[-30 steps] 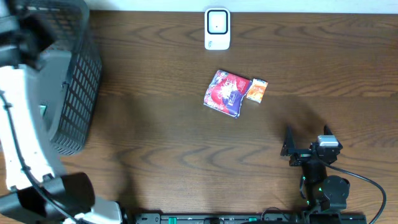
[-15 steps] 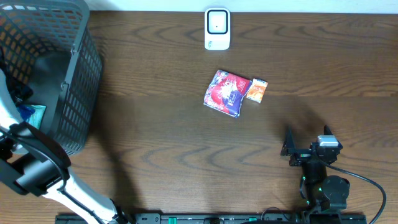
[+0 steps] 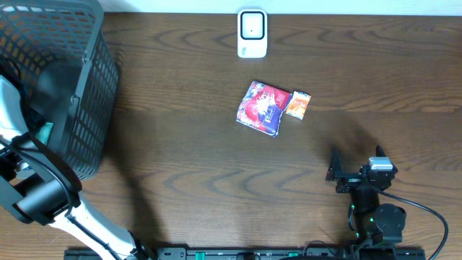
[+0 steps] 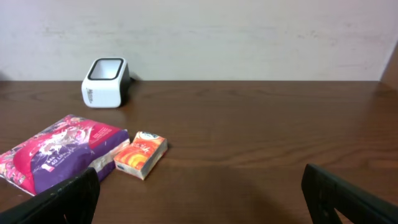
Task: Scan the item barcode
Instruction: 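Reach into the basket and grasp the blue Oreo pack with the left gripper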
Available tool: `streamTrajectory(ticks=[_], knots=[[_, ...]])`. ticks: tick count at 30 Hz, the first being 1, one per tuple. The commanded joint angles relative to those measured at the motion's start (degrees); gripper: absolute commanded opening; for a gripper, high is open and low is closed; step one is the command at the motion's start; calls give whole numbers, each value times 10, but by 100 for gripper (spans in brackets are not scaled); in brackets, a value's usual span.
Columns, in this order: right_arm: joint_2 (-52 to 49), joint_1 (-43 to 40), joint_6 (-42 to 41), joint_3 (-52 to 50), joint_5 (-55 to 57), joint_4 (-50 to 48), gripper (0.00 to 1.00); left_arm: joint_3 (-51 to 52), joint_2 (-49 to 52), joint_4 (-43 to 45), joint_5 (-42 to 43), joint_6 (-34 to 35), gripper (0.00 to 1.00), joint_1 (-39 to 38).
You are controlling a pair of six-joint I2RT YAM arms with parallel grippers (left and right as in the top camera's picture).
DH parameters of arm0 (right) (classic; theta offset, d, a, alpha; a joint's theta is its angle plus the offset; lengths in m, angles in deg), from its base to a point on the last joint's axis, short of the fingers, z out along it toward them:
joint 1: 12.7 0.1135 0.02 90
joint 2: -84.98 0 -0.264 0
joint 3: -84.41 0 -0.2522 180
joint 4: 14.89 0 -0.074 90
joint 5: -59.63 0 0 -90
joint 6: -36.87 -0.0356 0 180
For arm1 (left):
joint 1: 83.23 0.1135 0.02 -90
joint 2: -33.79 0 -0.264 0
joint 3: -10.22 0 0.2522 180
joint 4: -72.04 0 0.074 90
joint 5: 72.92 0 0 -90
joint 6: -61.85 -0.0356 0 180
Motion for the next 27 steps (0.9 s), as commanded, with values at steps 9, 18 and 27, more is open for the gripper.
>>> streamTrajectory(ticks=[9, 18, 27], knots=[[3, 2, -8, -1, -5, 2, 99, 46, 3, 58, -16, -31, 67, -4], [3, 2, -8, -1, -5, 2, 99, 104, 3, 117, 5, -31, 58, -3], [3, 2, -8, -1, -5, 2, 99, 121, 3, 144, 5, -31, 51, 8]])
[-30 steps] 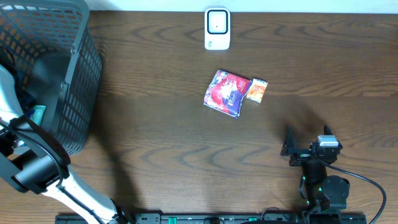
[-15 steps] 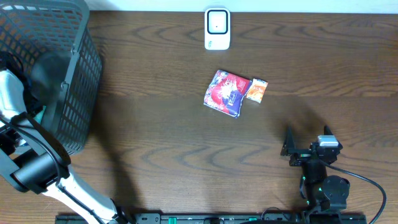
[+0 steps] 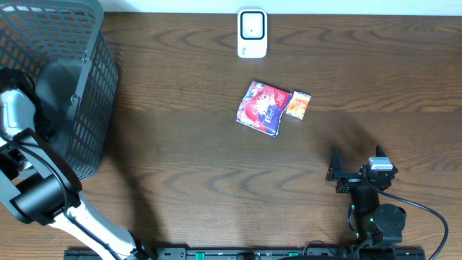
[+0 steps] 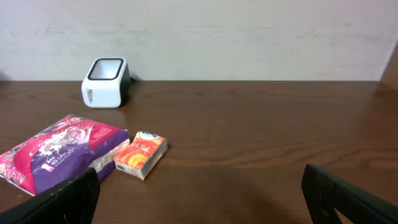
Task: Scan the item barcode
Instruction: 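Reach into the basket and grasp the blue Oreo pack with the left gripper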
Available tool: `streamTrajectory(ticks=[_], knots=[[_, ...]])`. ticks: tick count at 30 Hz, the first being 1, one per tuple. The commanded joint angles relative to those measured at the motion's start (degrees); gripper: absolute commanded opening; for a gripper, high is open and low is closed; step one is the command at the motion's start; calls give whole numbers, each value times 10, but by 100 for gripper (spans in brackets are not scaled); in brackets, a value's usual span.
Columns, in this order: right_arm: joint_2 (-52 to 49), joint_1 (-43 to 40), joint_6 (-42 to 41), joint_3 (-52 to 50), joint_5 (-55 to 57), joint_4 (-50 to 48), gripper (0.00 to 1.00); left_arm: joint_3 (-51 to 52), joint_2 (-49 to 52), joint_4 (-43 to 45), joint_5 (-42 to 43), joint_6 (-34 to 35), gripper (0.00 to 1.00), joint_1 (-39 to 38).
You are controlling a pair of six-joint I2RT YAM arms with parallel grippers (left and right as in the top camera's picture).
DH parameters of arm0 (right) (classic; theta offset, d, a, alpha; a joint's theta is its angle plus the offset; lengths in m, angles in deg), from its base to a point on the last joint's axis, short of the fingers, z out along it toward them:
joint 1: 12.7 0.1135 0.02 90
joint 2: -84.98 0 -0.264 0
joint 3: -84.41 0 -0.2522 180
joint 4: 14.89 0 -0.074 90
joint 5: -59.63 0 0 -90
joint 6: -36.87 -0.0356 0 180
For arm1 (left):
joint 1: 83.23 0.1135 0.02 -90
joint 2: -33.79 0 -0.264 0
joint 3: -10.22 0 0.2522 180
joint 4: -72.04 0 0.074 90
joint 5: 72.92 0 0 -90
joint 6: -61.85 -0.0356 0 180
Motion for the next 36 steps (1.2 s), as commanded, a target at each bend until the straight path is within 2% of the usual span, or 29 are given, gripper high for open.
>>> streamTrajectory(ticks=[1, 2, 5, 16, 25, 36], knots=[[3, 2, -8, -1, -5, 2, 99, 8, 3, 3, 3, -5, 40, 7], [3, 2, -8, -1, -5, 2, 99, 8, 3, 3, 3, -5, 26, 7], [3, 2, -8, -1, -5, 2, 99, 8, 3, 0, 3, -5, 8, 7], [3, 2, -8, -1, -5, 2, 99, 1, -32, -11, 14, 0, 7, -9], [3, 2, -8, -1, -5, 2, 99, 1, -184, -1, 14, 78, 7, -74], [3, 2, -8, -1, -5, 2, 99, 1, -371, 43, 14, 62, 7, -202]])
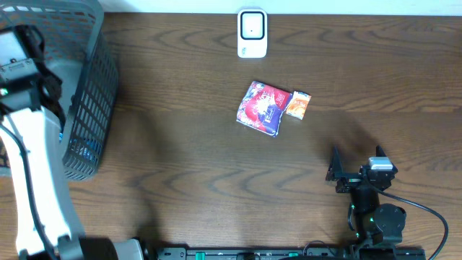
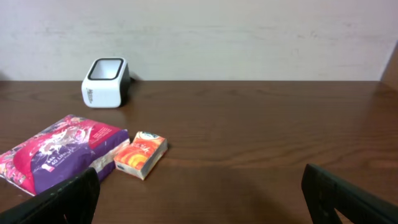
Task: Scan the item barcode
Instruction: 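Reach into the basket and grasp the blue Oreo pack with the left gripper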
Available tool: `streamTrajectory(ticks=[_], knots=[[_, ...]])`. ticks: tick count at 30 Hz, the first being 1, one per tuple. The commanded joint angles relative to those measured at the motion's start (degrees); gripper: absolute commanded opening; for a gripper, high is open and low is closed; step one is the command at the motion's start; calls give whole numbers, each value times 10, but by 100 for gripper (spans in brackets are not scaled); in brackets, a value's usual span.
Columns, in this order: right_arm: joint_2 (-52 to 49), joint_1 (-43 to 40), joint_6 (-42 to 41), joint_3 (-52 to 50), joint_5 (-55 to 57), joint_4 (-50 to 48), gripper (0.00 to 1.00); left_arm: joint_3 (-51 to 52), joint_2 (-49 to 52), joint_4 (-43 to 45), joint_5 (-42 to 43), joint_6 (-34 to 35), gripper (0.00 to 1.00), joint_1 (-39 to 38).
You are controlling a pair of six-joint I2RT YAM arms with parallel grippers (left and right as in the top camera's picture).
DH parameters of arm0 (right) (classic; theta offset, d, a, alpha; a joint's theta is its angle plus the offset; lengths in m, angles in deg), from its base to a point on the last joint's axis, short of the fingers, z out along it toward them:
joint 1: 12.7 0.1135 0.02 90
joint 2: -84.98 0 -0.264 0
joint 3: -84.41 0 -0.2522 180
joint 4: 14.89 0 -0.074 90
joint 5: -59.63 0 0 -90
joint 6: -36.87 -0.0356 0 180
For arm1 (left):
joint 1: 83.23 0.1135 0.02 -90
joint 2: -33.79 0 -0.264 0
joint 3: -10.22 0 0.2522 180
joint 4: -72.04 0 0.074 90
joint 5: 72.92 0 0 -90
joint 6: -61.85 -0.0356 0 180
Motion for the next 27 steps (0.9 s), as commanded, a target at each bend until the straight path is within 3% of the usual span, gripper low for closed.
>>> streamTrajectory(ticks=[1, 4, 8, 11, 22, 27], knots=[[3, 2, -8, -1, -5, 2, 99, -3, -50, 14, -4, -10, 7, -36], [3, 2, -8, -1, -5, 2, 99, -3, -68, 18, -4, -10, 8, -45], [3, 2, -8, -1, -5, 2, 99, -2, -48, 0, -4, -9, 52, -28], [3, 2, -8, -1, -5, 2, 99, -2, -7, -17, -4, -10, 72, -9], [3, 2, -8, -1, -5, 2, 99, -2, 156, -68, 1, 74, 80, 70], [3, 2, -8, -1, -5, 2, 99, -2, 208, -72, 113, 29, 80, 98]])
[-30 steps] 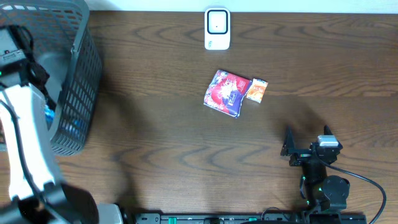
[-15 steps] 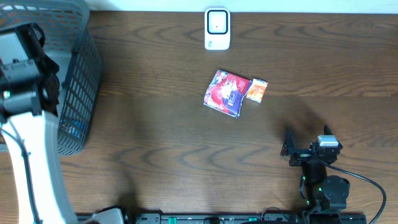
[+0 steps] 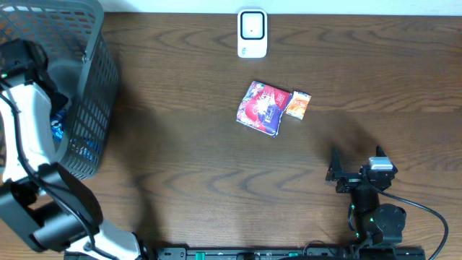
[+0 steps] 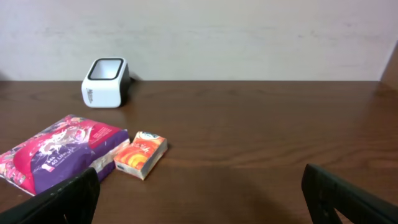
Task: Scan the item barcode
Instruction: 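Reach into the basket and grasp the blue Oreo pack with the left gripper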
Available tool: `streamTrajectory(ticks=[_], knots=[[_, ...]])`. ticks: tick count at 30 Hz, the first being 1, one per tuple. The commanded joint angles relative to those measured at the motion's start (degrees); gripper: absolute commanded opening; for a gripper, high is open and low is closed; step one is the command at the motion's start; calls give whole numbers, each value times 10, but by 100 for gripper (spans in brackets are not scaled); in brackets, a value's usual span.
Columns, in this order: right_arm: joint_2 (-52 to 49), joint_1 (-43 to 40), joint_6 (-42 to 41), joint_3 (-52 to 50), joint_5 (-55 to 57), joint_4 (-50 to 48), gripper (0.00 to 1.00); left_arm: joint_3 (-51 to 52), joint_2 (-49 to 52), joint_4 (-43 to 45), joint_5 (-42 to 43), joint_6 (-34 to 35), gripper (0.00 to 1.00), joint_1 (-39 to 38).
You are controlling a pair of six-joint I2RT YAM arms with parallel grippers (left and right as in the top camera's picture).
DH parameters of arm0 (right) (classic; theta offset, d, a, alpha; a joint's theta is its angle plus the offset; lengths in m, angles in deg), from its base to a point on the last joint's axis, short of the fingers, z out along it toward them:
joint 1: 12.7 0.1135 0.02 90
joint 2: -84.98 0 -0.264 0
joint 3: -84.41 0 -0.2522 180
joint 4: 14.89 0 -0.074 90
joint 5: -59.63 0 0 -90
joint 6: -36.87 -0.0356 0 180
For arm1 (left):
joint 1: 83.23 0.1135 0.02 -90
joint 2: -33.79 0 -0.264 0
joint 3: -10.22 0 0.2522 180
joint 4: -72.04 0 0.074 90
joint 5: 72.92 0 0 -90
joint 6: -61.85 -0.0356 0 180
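Observation:
A white barcode scanner stands at the table's far edge. Near the middle lie a pink-and-purple packet and, touching its right side, a small orange box. My right gripper rests open near the front right, empty, its fingers well short of both items. My left arm bends over a grey mesh basket at the left. Its gripper reaches inside the basket, where the fingers cannot be made out.
Blue-wrapped items show inside the basket. A pale wall stands behind the scanner. Bare wood lies between the right gripper and the two items.
The left arm has shifted from standing tall over the basket's left side to bending down inside the basket. The right gripper, packet, box and scanner are unmoved.
At first the left arm sat low at the basket's left edge, and it stayed about there a moment later. Then it stood raised high over the basket. Now it bends into the basket. The right arm and the table items stayed put throughout.

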Motion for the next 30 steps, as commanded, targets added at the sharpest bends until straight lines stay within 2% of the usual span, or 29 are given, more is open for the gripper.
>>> streamTrajectory(ticks=[1, 4, 16, 18, 21, 24, 30], knots=[[3, 2, -8, -1, -5, 2, 99, -2, 31, -4, 105, -35, 80, 16], [3, 2, -8, -1, -5, 2, 99, -2, 62, -15, 146, -41, 80, 26], [3, 2, -8, -1, -5, 2, 99, -2, 150, -25, 155, -41, 79, 31], [3, 2, -8, -1, -5, 2, 99, -2, 154, -23, 155, -42, 68, 31], [3, 2, -8, -1, -5, 2, 99, -2, 154, -21, 155, -42, 33, 31], [3, 2, -8, -1, -5, 2, 99, -4, 147, -22, 155, -42, 9, 31], [3, 2, -8, -1, -5, 2, 99, -42, 100, -42, 155, -41, 7, 31]])
